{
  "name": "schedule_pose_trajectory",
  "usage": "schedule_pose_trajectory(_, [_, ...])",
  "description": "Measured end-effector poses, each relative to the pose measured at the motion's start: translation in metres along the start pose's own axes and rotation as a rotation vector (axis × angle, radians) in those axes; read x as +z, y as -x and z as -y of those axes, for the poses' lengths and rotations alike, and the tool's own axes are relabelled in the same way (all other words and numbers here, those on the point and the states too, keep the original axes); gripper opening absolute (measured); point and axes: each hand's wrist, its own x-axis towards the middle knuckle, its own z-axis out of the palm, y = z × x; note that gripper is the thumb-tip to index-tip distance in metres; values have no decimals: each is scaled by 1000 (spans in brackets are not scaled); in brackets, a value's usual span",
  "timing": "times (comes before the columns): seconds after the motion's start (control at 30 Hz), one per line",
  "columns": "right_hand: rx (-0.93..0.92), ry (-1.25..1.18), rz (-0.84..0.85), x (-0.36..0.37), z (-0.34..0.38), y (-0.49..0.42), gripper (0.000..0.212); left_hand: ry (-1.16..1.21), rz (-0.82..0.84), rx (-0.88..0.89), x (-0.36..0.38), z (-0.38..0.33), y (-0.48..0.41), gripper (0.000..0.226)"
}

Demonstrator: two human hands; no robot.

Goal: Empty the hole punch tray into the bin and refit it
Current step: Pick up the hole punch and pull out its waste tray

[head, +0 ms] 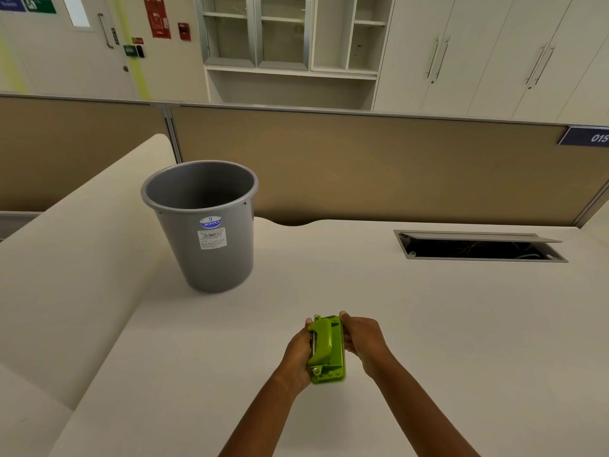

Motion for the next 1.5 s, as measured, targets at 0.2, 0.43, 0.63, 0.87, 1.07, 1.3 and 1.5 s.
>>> schedule_pose_trajectory(0.2, [108,-172,46,-1,2,3,41,28,26,2,2,-2,2,38])
schedule_pose_trajectory(0.43, [80,-284,227,-3,-4,12,33,190,62,-8,2,-6,4,52])
schedule_pose_trajectory(0.63, [98,-347,292,-4,-15,25,30,314,51,33,0,-18,0,63])
schedule_pose_trajectory(0.87, [127,-418,254,-2,-19,29,35,323,55,73,2,-19,3,60])
schedule_pose_trajectory(1.07, [158,-501,215,1,-22,32,35,291,49,80,4,-21,5,54])
schedule_pose_trajectory(1.3, [-24,-169,108,-5,-9,31,13,272,16,64,3,-24,8,55])
schedule_pose_trajectory(1.5, [-175,91,157,0,6,27,15,155,-14,46,13,-21,15,43])
